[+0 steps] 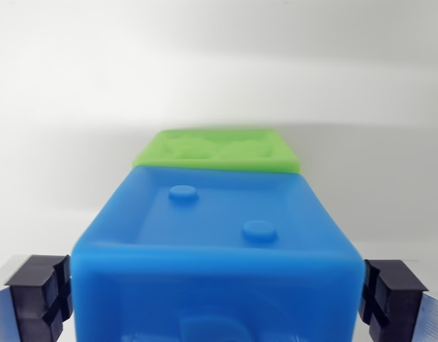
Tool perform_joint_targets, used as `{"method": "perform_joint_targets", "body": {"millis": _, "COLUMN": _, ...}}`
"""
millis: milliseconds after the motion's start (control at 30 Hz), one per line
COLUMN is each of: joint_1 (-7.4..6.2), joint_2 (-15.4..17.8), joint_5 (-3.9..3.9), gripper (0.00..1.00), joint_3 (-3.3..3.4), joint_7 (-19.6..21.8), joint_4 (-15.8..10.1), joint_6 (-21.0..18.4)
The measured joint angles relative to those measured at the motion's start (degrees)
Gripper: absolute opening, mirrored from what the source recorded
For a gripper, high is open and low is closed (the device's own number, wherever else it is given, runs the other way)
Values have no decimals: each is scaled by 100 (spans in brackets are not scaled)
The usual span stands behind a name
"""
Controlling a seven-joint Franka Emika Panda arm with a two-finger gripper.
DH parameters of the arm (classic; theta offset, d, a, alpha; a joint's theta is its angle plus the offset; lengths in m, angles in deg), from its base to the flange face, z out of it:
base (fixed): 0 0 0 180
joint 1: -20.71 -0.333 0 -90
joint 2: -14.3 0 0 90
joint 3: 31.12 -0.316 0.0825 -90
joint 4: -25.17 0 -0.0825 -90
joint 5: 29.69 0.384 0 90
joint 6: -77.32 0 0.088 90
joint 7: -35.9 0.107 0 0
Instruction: Stack cube
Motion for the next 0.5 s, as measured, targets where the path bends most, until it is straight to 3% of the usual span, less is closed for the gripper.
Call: {"method": "perform_joint_targets", "body": {"millis": 500, "joint_1": -13, "joint_2": 136, "joint_5": -2, "gripper": 100, "joint_3": 14, "joint_7": 6, "joint_4": -14, "joint_6": -105}}
